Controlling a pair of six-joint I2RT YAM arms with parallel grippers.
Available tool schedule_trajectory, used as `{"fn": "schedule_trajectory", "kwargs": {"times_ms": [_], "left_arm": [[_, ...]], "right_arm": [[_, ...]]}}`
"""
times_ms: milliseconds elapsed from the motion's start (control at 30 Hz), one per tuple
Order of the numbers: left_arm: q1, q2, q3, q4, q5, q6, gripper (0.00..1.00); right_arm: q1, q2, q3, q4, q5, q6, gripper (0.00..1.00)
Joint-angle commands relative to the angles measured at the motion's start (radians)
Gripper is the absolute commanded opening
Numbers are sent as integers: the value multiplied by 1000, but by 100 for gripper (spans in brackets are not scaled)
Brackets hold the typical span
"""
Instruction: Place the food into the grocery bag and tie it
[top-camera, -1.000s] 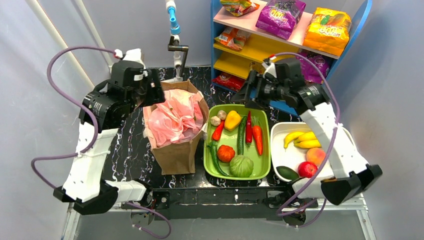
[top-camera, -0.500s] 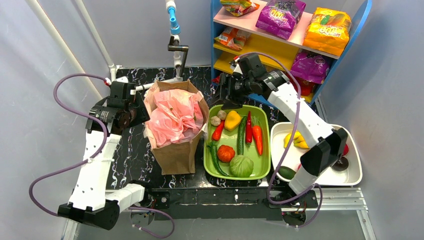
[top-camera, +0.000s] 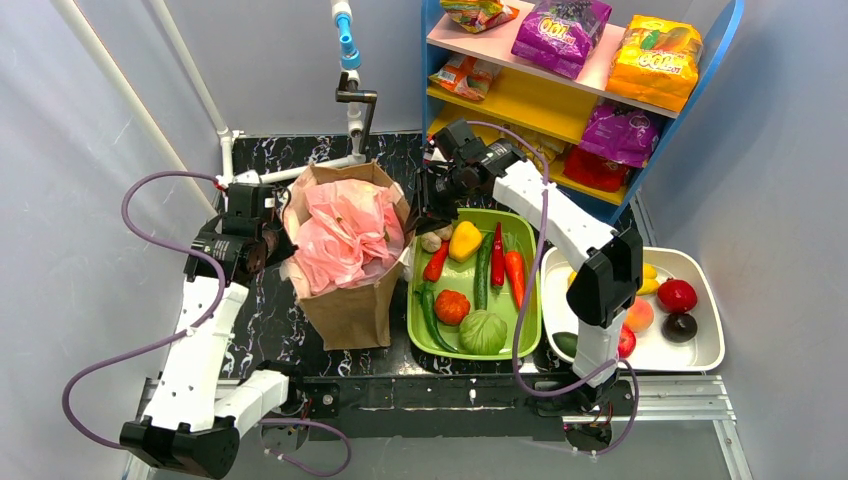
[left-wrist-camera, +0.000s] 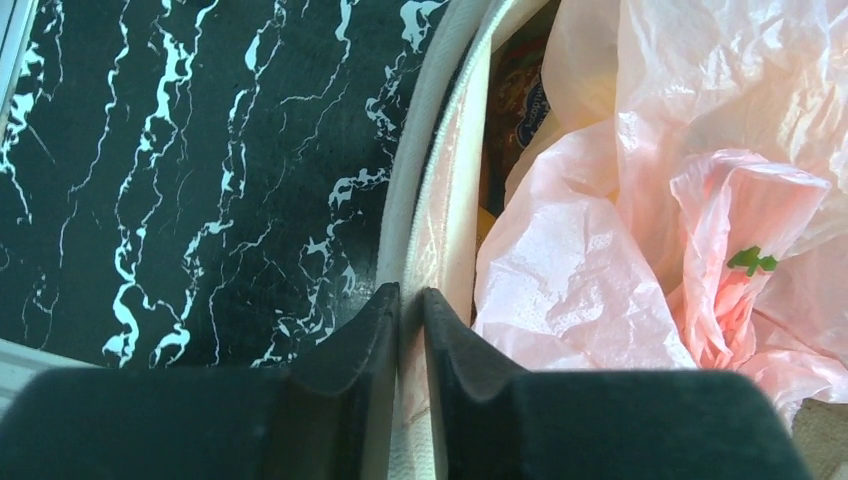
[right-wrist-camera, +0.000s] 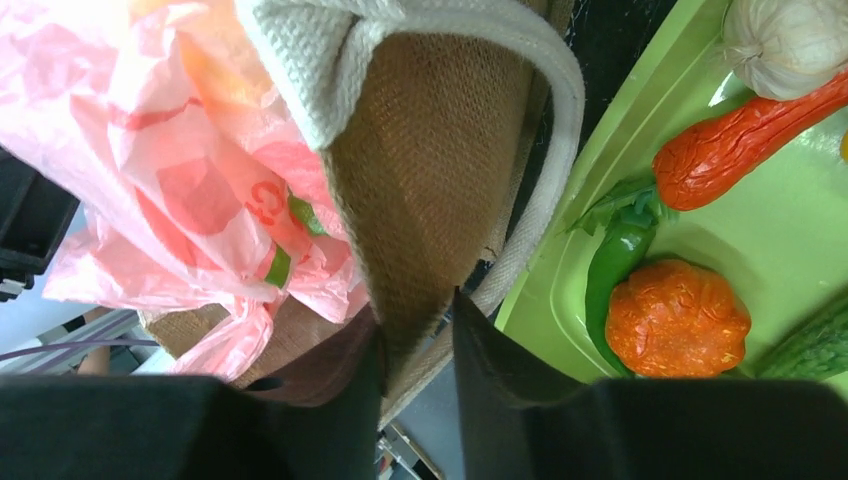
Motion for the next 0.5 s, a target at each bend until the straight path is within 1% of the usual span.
{"fn": "schedule_trajectory", "kwargs": {"times_ms": [0, 67, 133, 167, 333, 467], "left_arm": [[9, -31, -23, 68, 25, 14, 9], [9, -34, -21, 85, 46, 25, 0], [8, -34, -9, 102, 75, 33, 0], [8, -34, -1, 115, 98, 37, 0], [8, -33, 64, 199, 255, 32, 0], [9, -8, 106, 276, 437, 21, 0]], "right_arm": [[6, 21, 75, -26, -18, -34, 30], [9, 33, 95, -35, -24, -39, 16], [16, 41, 124, -50, -30, -45, 4], [23, 43, 143, -57, -31, -51, 1], [68, 63, 272, -62, -56, -77, 1], [106, 87, 341, -6, -122, -65, 1]]}}
